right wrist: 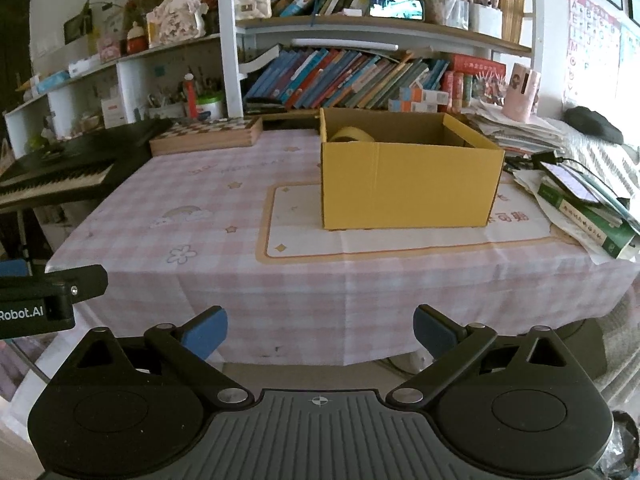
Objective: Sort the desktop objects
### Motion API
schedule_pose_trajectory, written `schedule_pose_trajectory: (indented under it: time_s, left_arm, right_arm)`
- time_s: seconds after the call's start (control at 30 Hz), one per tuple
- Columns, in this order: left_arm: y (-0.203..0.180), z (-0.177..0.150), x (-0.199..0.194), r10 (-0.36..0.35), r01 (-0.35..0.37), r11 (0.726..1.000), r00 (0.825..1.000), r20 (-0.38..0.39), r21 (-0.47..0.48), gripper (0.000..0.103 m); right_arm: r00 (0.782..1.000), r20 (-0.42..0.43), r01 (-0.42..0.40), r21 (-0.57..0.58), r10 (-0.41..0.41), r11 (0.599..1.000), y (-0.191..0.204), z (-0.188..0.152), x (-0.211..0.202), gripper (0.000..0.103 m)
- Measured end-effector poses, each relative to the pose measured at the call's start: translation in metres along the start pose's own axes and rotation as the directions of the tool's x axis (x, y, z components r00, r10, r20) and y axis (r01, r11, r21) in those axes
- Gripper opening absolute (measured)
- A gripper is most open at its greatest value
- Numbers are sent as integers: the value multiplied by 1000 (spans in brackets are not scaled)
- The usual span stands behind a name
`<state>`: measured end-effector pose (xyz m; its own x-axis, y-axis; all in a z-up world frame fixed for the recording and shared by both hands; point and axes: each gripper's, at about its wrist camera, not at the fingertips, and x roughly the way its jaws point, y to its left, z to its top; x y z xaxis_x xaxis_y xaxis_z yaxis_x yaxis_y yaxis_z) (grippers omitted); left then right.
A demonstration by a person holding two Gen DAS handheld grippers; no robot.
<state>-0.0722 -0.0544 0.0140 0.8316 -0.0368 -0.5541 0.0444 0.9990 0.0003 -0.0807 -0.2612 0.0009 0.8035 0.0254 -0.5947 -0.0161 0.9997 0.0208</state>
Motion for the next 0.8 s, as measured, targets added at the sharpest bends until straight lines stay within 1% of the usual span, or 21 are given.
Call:
schedule_pose_trajectory:
  time_s: [0.43, 0.7, 0.8]
  left_arm:
    - [0, -1, -1, -2, 2, 1000, 1000, 4, -7, 103]
    - [-1, -3, -4, -5, 4, 1000, 1000, -2, -12, 103]
    - [-3, -3, -2, 4, -4, 1000, 1000, -15, -8, 103]
  right_arm:
    - [1000, -9, -10, -8, 9, 1000, 3, 1, 0, 101]
    - [1000, -19, -12, -5, 12, 1000, 2, 0, 1, 101]
    - [1000, -23, -12, -4, 12, 1000, 2, 0, 2, 101]
